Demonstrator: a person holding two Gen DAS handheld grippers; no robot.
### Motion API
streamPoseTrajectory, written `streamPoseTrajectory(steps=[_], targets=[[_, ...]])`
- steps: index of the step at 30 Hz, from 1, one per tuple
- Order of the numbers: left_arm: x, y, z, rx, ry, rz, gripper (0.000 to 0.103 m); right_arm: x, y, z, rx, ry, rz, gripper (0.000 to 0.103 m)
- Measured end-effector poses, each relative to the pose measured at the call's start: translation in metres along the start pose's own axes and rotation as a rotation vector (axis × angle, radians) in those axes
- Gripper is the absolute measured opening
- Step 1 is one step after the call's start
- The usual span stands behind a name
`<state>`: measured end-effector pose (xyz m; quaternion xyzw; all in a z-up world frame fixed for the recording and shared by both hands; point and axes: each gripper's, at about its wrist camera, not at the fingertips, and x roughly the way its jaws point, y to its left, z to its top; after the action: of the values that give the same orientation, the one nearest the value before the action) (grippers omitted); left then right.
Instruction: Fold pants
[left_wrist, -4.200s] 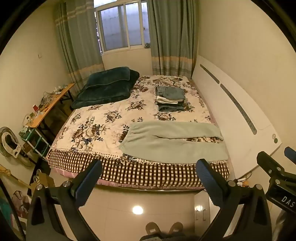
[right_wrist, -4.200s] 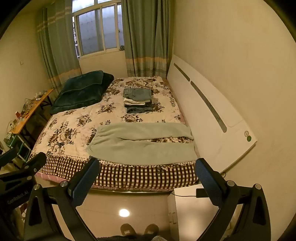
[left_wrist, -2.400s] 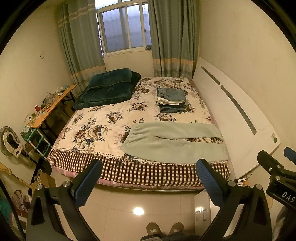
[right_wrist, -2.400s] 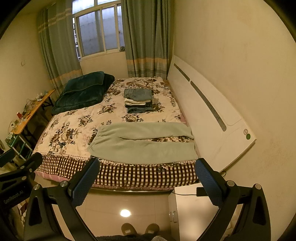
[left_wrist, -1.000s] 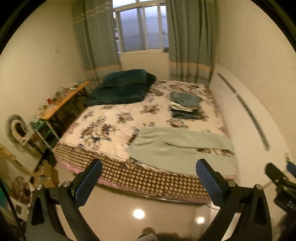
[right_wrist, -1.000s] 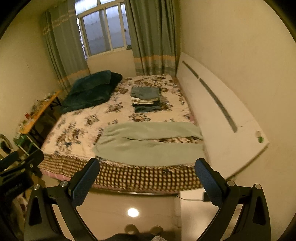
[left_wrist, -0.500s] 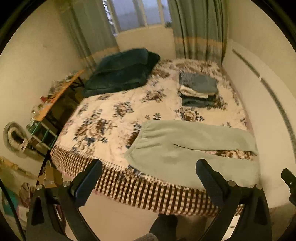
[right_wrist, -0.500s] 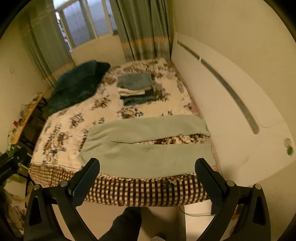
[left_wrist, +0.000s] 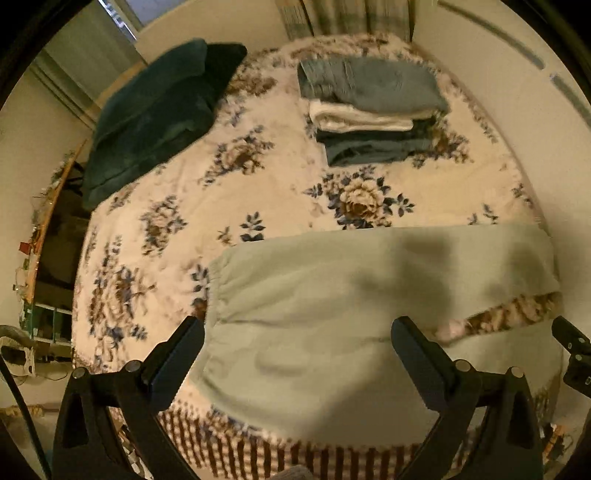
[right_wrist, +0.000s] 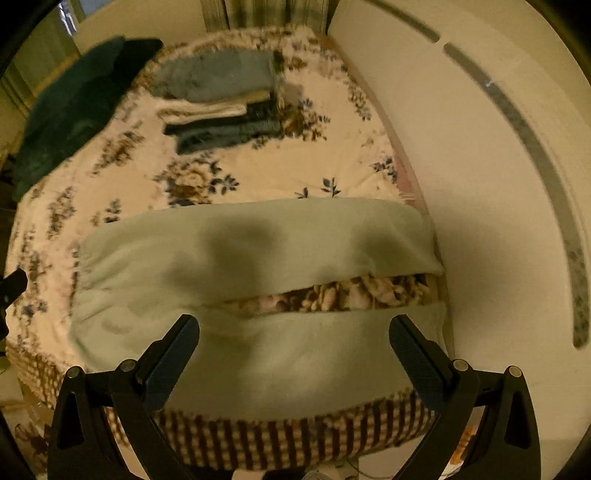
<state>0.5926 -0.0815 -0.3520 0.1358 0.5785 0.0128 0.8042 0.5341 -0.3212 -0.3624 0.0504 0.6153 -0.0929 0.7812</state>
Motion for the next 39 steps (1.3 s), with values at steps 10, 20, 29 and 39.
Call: streamPoseTrajectory(steps=[10,20,29,39], targets=[[0.180,-0.080,0.047,0.303,0.085,0.070,0.098,0.193,0.043,0.078,-0.373,0.202,-0.083,0.103],[0.268,-0.119,0.087,0.454,0.163,-0.053,0.089,0.358,0.091,0.129,-0.976,0.419,-0.130,0.103],[0.270,-0.123,0.100,0.620,0.199,-0.189,0.089,0.307,0.088,0.104,-1.059,0.279,0.140,0.016],[0.259,-0.186,0.087,0.863,0.232,-0.314,0.021,0.223,0.051,0.061,-0.943,0.117,0.243,0.016]])
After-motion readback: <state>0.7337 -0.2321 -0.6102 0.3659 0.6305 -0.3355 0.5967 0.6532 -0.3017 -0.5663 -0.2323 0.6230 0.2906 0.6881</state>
